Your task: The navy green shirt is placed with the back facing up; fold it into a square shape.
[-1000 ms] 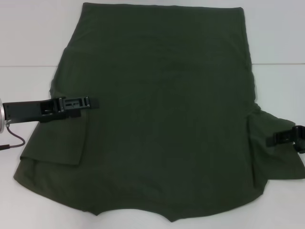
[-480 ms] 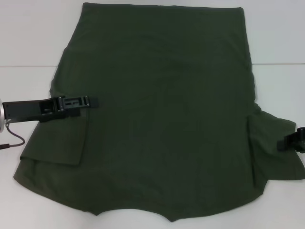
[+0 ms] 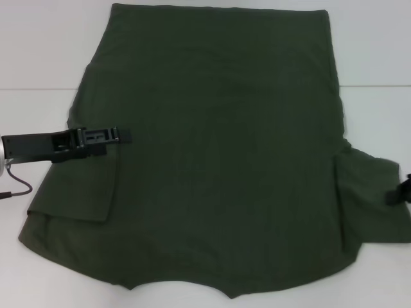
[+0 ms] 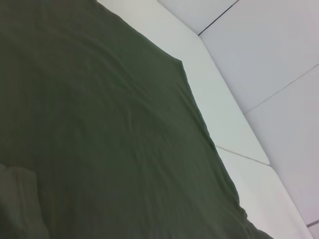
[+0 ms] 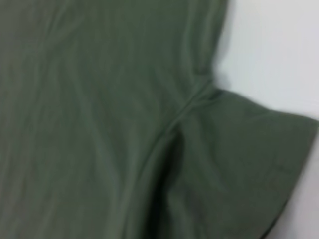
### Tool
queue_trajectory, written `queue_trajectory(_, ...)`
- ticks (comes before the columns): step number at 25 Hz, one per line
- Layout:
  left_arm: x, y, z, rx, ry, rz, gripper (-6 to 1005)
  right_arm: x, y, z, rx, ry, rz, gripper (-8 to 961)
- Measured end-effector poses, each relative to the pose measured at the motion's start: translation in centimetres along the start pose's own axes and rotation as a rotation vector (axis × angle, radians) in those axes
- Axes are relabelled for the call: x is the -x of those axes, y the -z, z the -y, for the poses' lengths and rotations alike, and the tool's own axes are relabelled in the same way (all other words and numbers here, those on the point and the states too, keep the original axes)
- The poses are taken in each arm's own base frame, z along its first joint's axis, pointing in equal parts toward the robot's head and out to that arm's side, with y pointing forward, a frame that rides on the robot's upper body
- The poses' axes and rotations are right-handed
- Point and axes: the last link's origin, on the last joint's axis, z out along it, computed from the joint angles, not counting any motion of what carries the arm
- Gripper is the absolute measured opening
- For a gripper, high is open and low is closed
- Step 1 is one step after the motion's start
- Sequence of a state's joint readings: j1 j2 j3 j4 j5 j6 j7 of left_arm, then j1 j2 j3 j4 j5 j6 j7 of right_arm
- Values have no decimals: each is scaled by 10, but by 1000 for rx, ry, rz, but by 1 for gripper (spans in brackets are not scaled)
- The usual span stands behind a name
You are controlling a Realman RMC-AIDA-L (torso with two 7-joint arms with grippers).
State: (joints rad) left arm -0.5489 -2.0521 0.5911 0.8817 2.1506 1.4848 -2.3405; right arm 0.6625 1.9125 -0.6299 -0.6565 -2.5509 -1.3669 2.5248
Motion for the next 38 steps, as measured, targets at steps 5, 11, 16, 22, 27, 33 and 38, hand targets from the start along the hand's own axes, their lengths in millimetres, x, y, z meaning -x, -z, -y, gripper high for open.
queue_trajectory(5, 0, 1, 1, -2, 3, -2, 909, 6, 16, 16, -105, -8, 39, 15)
queue_trajectory(11, -2, 3, 1, -4, 3, -10, 908, 16, 22, 18, -136, 16, 75, 14)
queue_trajectory(16, -2, 4, 2, -3, 4, -15, 908, 29, 26, 16, -168, 34, 104, 14)
queue_trajectory(22, -7, 8, 2, 5, 2, -42, 908, 44, 27, 12, -180, 24, 142, 15)
queue_trajectory(27, -8, 8, 1, 7, 2, -45, 908, 46, 19, -9, -112, 30, 104, 15)
queue_trajectory(33, -10, 11, 2, 11, 13, -67, 909, 53, 17, -48, 53, 36, 80, 25)
queue_trajectory(38, -12, 14, 4, 10, 22, -85, 909, 60, 6, -79, 81, 115, 35, 54)
